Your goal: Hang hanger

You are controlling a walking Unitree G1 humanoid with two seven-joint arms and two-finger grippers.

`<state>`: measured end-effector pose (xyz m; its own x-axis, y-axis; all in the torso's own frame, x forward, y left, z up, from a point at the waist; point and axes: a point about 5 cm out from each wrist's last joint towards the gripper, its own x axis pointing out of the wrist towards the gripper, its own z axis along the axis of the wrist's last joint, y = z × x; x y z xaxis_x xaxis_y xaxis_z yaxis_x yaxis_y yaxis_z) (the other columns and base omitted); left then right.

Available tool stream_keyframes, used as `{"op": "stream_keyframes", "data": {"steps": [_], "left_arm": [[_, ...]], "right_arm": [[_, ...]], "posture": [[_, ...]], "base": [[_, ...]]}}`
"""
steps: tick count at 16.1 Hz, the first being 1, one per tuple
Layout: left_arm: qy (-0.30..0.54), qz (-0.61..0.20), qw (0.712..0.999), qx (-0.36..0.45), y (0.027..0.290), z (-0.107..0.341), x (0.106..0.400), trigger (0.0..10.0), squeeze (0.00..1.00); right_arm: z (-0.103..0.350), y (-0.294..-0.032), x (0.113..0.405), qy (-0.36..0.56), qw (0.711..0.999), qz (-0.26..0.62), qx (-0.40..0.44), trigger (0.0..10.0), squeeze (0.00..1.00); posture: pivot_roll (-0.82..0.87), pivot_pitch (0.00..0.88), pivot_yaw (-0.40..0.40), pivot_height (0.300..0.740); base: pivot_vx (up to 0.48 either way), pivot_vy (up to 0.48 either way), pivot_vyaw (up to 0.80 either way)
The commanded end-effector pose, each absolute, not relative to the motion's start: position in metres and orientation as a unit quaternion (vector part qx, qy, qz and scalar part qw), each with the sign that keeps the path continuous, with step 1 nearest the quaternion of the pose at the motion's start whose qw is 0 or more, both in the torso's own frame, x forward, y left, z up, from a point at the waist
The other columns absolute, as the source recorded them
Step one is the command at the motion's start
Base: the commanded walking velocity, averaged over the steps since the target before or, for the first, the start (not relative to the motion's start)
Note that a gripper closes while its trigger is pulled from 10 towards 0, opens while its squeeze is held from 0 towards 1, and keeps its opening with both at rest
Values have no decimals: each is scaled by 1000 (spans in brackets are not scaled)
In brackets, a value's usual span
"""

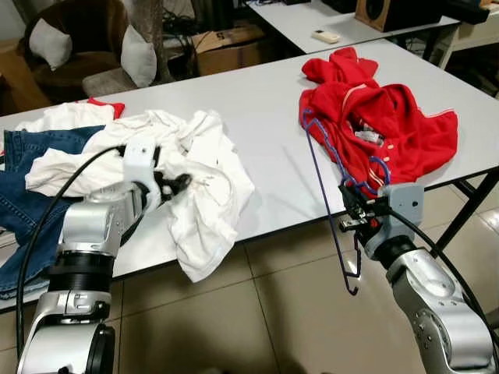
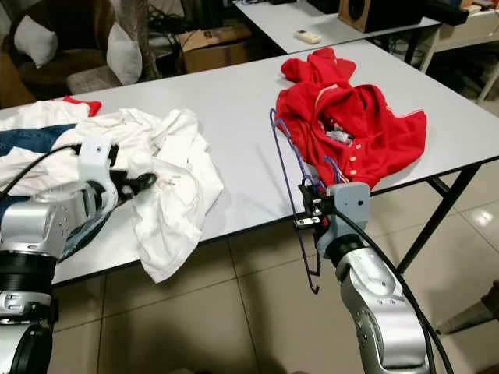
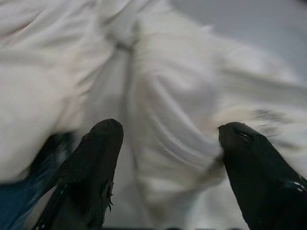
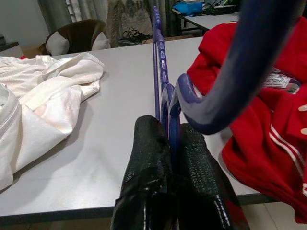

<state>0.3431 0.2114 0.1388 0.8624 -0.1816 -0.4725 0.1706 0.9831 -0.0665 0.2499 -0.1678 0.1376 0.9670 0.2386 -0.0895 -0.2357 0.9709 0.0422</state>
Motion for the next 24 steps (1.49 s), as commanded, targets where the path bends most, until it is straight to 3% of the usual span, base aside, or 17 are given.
{"op": "stream_keyframes", "data": {"steps": [1,2,3,19,21,22,24], "left_arm": [[239,-66,969,0,219,144,346,6039,0],[244,-53,968,4,222,141,345,1882,0],[248,-47,968,9,224,138,345,0,0],[213,-80,973,-27,219,137,349,0,0],[170,-110,979,-31,215,150,353,0,0],[151,-131,979,-32,213,157,355,0,0],[114,-174,978,-10,220,181,361,0,0]], "right_arm": [[138,-166,251,43,992,120,19,10000,0],[138,-166,250,43,992,120,20,10000,0],[138,-166,250,43,992,119,20,10000,0],[139,-169,251,42,992,122,13,10000,0],[142,-169,250,37,991,131,8,10000,0],[144,-168,249,33,988,149,5,10000,0],[158,-159,232,18,963,270,-4,10000,0]], "posture": [[-145,0,148,740],[-148,0,150,740],[-148,0,150,740],[-153,0,139,740],[-153,0,137,740],[-153,0,137,740],[-149,0,139,740]], "base": [[0,0,0],[0,0,0],[0,0,0],[0,0,0],[0,0,0],[0,0,0],[0,0,0]]}}
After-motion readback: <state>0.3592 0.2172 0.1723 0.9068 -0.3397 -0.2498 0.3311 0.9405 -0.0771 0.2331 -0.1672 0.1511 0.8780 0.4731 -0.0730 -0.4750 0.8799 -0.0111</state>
